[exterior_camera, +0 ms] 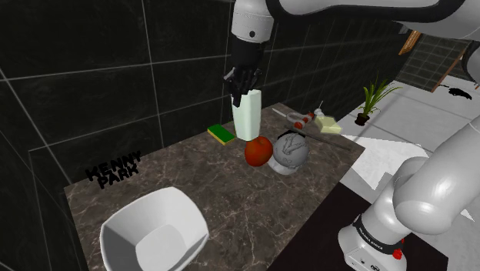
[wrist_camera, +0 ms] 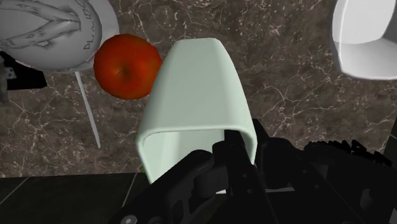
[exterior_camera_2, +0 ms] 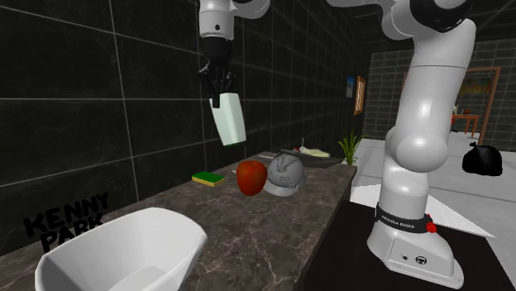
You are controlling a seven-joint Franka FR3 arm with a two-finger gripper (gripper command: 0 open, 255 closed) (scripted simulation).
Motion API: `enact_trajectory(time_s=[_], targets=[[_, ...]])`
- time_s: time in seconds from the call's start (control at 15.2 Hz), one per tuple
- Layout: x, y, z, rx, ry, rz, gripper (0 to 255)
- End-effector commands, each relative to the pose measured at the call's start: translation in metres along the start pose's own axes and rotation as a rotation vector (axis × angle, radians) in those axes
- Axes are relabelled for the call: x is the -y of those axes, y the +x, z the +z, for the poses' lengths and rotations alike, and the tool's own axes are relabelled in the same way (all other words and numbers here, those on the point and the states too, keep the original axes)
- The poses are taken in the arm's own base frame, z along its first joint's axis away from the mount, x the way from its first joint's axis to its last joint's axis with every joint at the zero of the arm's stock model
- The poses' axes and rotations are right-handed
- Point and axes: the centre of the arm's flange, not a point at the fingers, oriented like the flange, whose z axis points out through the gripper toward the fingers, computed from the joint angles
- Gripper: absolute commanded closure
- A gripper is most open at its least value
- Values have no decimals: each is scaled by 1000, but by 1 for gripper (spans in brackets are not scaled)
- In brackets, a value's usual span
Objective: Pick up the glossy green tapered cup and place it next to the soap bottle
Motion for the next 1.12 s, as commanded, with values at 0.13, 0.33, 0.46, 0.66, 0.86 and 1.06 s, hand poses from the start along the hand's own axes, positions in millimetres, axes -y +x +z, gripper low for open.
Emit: enact_trajectory(time_s=[0.13,0.33,0.46,0.66,0.86,1.06], targets=[[-51,-16,1,0,0,-1,255],[-89,-27,1,0,0,-1,255],[-115,-34,1,0,0,-1,255],[-153,-45,1,0,0,-1,255],[-191,-56,1,0,0,-1,255],[-229,-67,1,0,0,-1,255]])
